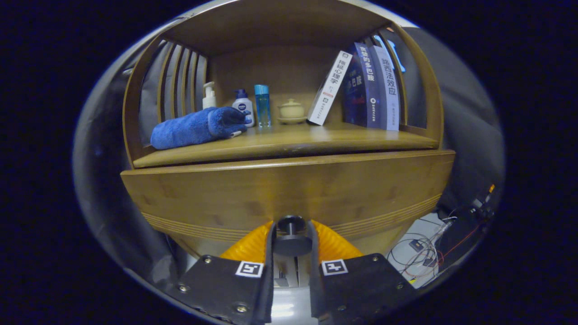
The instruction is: Pull open the drawer, take out the items inside it, and place them on the countertop above the cabinet.
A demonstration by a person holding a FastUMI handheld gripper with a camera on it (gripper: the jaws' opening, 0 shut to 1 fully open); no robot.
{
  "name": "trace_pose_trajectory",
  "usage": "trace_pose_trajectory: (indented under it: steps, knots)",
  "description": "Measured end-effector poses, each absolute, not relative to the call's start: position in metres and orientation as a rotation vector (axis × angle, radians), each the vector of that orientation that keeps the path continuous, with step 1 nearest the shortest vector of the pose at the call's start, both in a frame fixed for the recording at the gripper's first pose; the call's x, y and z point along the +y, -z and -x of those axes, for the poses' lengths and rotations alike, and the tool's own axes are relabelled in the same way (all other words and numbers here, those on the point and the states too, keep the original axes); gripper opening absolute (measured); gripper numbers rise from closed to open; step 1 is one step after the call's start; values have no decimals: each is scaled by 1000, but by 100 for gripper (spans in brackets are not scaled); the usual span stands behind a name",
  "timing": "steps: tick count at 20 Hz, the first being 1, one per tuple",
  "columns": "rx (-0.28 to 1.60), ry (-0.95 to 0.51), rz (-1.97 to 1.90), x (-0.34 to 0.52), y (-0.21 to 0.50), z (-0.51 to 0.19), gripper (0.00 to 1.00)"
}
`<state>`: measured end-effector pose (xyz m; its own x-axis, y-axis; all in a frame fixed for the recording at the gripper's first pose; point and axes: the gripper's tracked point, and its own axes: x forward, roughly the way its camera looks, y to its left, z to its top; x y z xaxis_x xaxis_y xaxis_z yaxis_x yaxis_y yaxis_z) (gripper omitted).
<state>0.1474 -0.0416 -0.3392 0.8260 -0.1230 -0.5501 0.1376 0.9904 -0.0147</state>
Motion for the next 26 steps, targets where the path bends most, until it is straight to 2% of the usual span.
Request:
trace_pose_trajectory:
  steps: [15,26]
  knots:
    - [589,198,-20,-39,319,-41,32]
    - [572,188,-23,-39,317,-32,33]
